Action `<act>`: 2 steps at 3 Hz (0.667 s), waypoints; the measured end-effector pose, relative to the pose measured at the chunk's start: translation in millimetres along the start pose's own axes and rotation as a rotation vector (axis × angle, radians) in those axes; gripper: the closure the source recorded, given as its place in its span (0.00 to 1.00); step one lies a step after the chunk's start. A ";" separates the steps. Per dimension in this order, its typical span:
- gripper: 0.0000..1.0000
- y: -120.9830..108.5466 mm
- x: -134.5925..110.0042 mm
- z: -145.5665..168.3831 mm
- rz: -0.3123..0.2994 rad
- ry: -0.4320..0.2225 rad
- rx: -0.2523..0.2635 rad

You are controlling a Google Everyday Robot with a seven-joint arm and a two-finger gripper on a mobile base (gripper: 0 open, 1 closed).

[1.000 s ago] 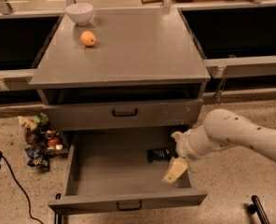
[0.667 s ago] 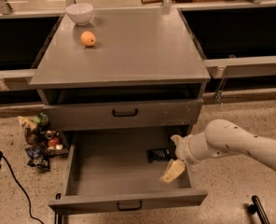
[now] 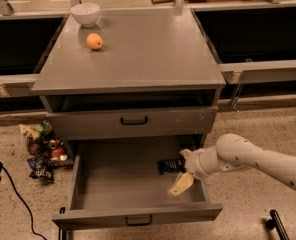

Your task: Pick rxbar blueberry from middle drawer and place on counter

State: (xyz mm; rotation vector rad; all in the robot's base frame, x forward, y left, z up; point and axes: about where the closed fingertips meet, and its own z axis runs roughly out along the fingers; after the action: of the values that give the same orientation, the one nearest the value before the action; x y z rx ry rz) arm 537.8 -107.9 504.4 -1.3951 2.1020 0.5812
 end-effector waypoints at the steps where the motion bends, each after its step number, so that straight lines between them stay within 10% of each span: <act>1: 0.00 -12.0 -0.1 22.1 -0.026 -0.022 -0.019; 2: 0.00 -33.2 -2.3 50.0 -0.046 -0.072 -0.016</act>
Offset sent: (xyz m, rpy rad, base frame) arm 0.0752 0.0291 -0.0620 0.1104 -0.0877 0.0449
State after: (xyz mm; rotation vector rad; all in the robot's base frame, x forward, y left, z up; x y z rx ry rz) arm 579.4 -87.5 466.3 -1.4059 2.0079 0.6217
